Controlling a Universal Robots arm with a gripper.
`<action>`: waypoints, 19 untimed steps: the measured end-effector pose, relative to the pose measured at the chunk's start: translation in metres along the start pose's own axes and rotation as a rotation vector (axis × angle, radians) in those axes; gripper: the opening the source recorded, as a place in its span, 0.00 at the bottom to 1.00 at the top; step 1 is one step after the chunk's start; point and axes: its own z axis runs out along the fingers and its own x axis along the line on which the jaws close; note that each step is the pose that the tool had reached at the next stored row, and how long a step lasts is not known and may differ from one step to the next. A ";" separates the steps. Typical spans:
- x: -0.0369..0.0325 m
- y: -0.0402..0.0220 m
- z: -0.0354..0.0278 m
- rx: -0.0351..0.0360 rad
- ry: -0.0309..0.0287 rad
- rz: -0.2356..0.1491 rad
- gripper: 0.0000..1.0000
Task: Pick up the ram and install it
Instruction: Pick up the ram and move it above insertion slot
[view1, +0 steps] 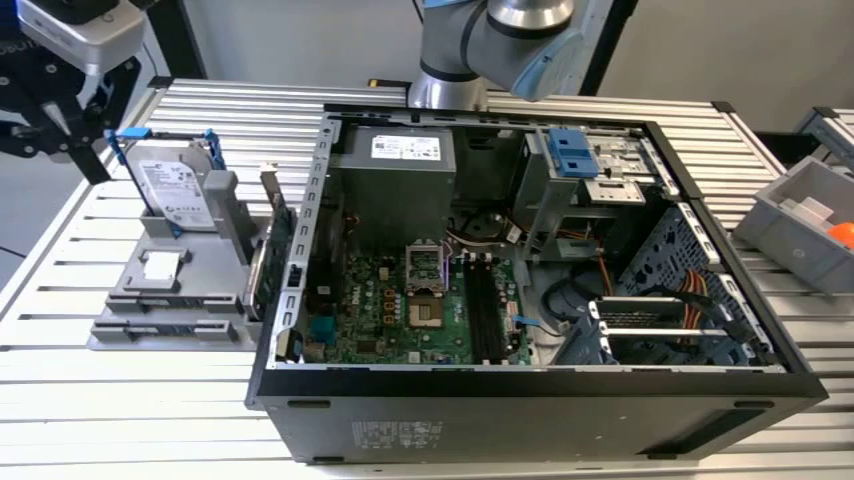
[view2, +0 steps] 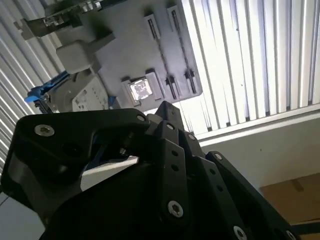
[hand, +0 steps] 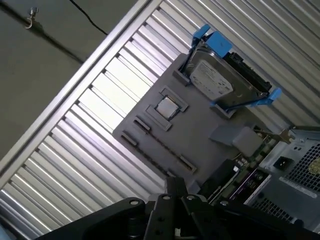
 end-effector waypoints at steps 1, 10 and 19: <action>0.0000 0.0000 0.0000 -0.0002 0.0008 -0.017 0.00; 0.0000 0.0000 0.0000 -0.0029 0.0088 -0.182 0.00; 0.0000 0.0000 0.0000 -0.0056 0.0166 -0.345 0.00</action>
